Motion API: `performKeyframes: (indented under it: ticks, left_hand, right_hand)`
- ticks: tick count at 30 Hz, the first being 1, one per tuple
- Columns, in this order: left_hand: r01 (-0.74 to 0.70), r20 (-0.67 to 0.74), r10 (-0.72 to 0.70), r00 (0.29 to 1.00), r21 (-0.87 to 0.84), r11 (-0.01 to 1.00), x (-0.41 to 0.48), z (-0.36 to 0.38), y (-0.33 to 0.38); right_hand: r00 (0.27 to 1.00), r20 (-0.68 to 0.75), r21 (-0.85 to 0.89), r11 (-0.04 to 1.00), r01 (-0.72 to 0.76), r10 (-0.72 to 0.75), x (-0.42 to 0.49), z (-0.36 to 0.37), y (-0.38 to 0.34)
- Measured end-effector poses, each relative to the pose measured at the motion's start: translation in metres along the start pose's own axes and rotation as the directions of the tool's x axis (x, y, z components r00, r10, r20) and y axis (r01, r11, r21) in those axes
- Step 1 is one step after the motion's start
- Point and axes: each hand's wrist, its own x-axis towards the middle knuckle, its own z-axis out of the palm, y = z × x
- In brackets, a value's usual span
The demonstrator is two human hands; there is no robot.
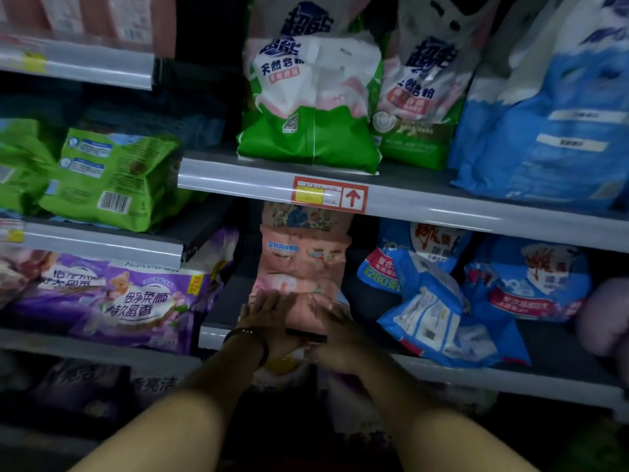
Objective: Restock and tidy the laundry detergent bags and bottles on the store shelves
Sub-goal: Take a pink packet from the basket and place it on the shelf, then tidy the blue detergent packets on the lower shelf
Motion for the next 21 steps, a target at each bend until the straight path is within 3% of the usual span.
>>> performKeyframes:
  ticks: [2, 4, 7, 10, 12, 15, 19, 21]
  left_hand:
    - [-0.095, -0.184, 0.081, 0.979, -0.063, 0.994, -0.021, 0.017, -0.003]
    - [-0.277, -0.422, 0.208, 0.882, -0.109, 0.955, -0.054, 0.047, -0.007]
    - [-0.414, -0.496, 0.296, 0.816, -0.144, 0.899, -0.113, 0.096, 0.0]
    - [-0.42, -0.365, 0.318, 0.875, -0.246, 0.873, -0.151, 0.139, 0.001]
    - [-0.333, -0.224, 0.266, 0.938, -0.355, 0.874, -0.173, 0.168, -0.006]
    - [-0.127, 0.034, 0.151, 0.988, -0.375, 0.918, -0.215, 0.219, -0.037]
    - [0.05, 0.349, 0.018, 0.937, -0.183, 0.982, -0.238, 0.255, -0.055]
    - [0.045, 0.442, 0.018, 0.897, -0.13, 0.99, -0.233, 0.262, -0.055]
  right_hand:
    - [0.968, -0.243, -0.053, 0.997, 0.05, -0.061, -0.031, 0.036, 0.016]
    - [0.897, -0.424, -0.106, 0.99, 0.091, -0.127, -0.067, 0.076, 0.037]
    - [0.876, -0.465, -0.137, 0.988, 0.072, -0.128, -0.118, 0.132, 0.069]
    - [0.92, -0.391, -0.038, 0.999, -0.025, 0.009, -0.164, 0.181, 0.083]
    - [0.941, -0.307, 0.071, 0.989, -0.129, 0.144, -0.194, 0.213, 0.089]
    - [0.96, -0.023, 0.129, 0.953, -0.273, 0.278, -0.241, 0.254, 0.098]
    - [0.898, 0.273, 0.119, 0.914, -0.388, 0.345, -0.288, 0.287, 0.106]
    - [0.86, 0.373, 0.138, 0.895, -0.424, 0.35, -0.291, 0.293, 0.105]
